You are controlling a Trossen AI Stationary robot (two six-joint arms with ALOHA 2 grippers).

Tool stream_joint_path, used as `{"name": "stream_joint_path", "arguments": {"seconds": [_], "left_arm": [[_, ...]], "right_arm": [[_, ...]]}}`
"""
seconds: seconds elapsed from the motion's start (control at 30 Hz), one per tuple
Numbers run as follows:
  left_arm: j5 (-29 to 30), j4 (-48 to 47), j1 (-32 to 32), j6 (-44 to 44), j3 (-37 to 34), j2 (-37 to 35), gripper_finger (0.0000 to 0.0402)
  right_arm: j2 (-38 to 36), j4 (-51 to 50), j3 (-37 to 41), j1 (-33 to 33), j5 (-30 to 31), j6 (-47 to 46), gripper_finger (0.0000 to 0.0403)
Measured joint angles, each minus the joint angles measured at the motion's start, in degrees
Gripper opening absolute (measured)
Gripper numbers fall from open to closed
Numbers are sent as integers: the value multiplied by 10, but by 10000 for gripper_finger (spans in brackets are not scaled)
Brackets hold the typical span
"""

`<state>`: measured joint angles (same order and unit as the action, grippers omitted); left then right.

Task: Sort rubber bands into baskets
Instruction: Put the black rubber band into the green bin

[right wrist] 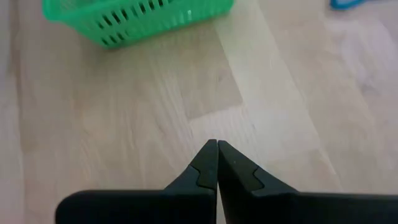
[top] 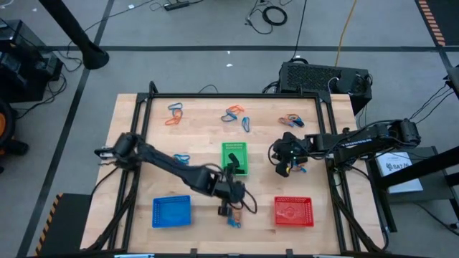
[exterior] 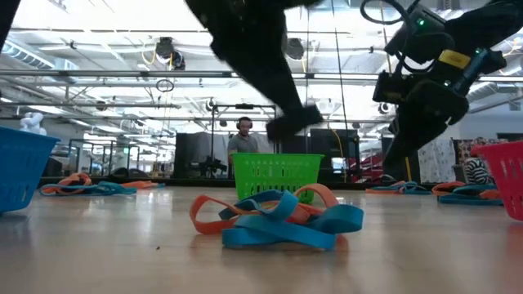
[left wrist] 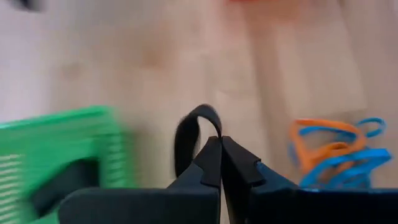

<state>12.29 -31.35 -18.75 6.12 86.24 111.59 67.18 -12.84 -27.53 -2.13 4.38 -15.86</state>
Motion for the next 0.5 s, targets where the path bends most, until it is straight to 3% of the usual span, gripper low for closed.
{"name": "stream_joint_path", "arguments": {"seconds": [0.2, 0.37, 0.5], "left_arm": [[28, 6, 70, -35, 1, -49, 2], [-1, 9, 143, -33, -14, -33, 1], [-16, 7, 174, -35, -31, -23, 1]], "right_arm": [[-16, 3, 0, 0, 9, 8, 0], [-70, -40, 0, 0, 83, 10, 0], [-135, -125, 0, 15, 166, -43, 0]]}}
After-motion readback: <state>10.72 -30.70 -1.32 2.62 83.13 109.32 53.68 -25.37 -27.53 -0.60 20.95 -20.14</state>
